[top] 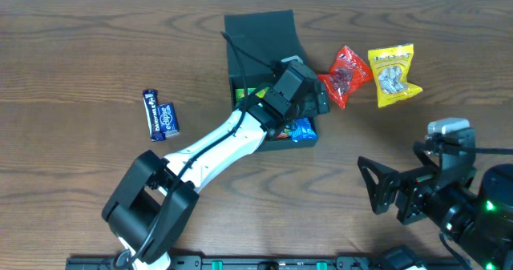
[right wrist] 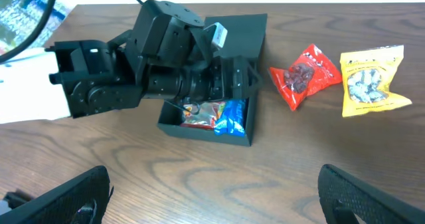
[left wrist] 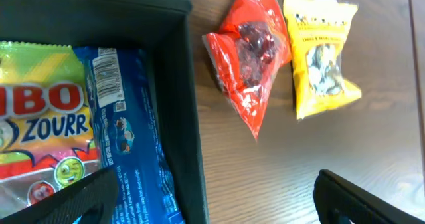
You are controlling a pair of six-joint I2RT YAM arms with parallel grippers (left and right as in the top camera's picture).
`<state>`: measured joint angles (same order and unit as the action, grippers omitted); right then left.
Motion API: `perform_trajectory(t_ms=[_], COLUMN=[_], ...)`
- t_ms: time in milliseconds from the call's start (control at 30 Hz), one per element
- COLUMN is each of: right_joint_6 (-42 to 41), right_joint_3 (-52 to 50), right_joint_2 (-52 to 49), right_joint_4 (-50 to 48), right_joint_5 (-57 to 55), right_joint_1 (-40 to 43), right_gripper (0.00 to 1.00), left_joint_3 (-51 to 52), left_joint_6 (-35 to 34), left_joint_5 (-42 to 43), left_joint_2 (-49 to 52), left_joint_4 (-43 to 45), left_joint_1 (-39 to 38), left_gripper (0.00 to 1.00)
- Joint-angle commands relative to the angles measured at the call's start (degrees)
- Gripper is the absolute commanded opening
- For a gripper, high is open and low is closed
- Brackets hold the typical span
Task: Pack container
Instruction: 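Carry the blue bar right and place it into the box beside Haribo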
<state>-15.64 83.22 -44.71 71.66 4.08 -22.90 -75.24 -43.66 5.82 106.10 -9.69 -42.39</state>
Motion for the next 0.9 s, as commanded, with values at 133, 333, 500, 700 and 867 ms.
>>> perform_trajectory(t_ms=[133, 333, 500, 700, 867], right_joint_6=[1.14, 1.14, 1.14, 1.11, 1.11], right_joint_3=[0.5, 0.5, 0.5, 0.5, 0.5], right_joint_2=[0.24, 0.24, 0.24, 0.24, 0.24], right_joint_4=[-0.31, -0.28, -0.22, 0.04, 0.15], right_joint_5=[-1.29, -2.56, -2.56, -2.56, -2.54], right_joint_1=[-0.39, -0.39, -0.39, -0.39, -0.39], right_gripper=[0.99, 0.99, 0.99, 0.99, 0.99], left_joint_3=[-0.5, 0.7, 2.25, 2.97, 3.1], left_joint_6=[14.14, 14.19, 14.56, 14.82, 14.97], left_joint_5=[4.96, 4.7, 4.52, 6.19, 6.01], left_joint_2=[-6.16, -6.03, -5.88, -5.27, -2.91], left_joint_4=[-7.52, -14.51, -14.49, -14.53, -14.47], left_joint_1=[0.68, -0.04, -0.83, -1.46, -2.25], left_gripper=[0.3, 0.06, 0.06, 0.06, 0.06])
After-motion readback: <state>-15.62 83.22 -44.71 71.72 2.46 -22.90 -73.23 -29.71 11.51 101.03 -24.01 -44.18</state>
